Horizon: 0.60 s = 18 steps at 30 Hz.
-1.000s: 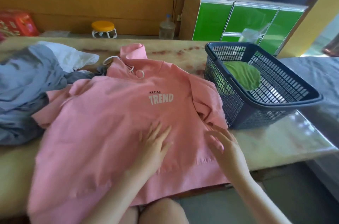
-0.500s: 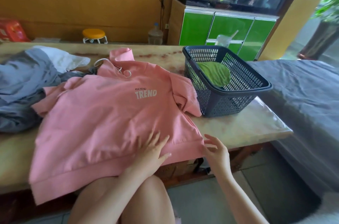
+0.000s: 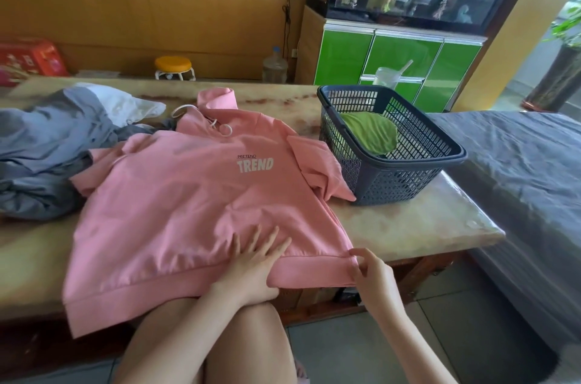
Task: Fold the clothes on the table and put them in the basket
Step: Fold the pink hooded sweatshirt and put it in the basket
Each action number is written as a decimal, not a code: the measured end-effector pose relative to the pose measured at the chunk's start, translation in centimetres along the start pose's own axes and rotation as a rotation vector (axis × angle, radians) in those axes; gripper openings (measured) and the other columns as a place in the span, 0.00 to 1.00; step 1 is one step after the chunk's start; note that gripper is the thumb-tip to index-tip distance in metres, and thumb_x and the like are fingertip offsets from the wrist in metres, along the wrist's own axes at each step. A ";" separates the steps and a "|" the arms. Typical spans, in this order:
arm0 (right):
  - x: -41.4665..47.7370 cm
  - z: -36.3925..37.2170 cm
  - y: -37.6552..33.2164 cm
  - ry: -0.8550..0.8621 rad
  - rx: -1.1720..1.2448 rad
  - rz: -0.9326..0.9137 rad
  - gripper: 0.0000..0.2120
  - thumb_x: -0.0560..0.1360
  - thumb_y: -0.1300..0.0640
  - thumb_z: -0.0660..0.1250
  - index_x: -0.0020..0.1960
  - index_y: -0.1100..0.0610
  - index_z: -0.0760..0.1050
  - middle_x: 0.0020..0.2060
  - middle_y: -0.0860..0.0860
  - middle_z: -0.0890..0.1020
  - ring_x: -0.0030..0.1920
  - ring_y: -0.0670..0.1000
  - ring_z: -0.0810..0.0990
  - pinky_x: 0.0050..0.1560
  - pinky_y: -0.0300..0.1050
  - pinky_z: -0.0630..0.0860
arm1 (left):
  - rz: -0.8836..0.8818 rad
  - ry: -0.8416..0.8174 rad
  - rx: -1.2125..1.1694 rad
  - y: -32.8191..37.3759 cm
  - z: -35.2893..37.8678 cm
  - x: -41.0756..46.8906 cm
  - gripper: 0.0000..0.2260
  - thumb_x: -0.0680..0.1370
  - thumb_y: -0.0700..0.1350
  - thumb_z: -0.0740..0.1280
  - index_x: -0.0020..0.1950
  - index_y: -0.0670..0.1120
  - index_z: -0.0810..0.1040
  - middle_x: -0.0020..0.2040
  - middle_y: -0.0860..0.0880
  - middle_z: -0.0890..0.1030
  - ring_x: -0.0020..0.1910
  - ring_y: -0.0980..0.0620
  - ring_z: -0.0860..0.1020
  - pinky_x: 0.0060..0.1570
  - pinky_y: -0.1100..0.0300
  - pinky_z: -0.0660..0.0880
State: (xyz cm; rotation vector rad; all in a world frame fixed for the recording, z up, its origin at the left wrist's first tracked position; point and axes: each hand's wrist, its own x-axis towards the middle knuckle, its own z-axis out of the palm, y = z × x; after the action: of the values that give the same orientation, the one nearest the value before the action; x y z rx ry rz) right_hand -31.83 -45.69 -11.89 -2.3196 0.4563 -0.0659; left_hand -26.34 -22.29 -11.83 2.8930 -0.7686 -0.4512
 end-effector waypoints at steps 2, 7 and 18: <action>0.0 0.1 -0.1 0.045 -0.182 -0.032 0.09 0.78 0.55 0.62 0.56 0.45 0.75 0.47 0.47 0.78 0.46 0.50 0.79 0.41 0.49 0.79 | 0.013 0.004 -0.079 -0.3 -0.6 -1.0 0.40 0.74 0.60 0.64 0.77 0.60 0.39 0.77 0.54 0.38 0.76 0.47 0.37 0.72 0.41 0.36; -0.3 0.8 -3.3 0.116 -0.221 -0.257 0.14 0.76 0.54 0.67 0.62 0.48 0.76 0.59 0.46 0.75 0.59 0.49 0.69 0.51 0.41 0.70 | -0.057 0.240 -0.373 -4.2 -1.0 -3.3 0.28 0.78 0.56 0.63 0.76 0.52 0.59 0.77 0.52 0.58 0.76 0.55 0.52 0.72 0.62 0.46; 1.2 8.7 -11.4 -0.294 -0.321 -0.425 0.18 0.75 0.46 0.67 0.64 0.48 0.76 0.61 0.49 0.78 0.61 0.53 0.74 0.56 0.46 0.72 | -0.277 0.611 -0.521 -11.5 0.4 -9.0 0.14 0.77 0.39 0.67 0.62 0.46 0.78 0.64 0.50 0.76 0.64 0.51 0.73 0.63 0.63 0.64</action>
State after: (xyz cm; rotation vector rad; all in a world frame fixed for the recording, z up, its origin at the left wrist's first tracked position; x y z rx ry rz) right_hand -25.64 -32.76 -10.28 -2.6495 -0.1924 0.1537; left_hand -28.51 -7.90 -12.00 2.4192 -0.1257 0.1951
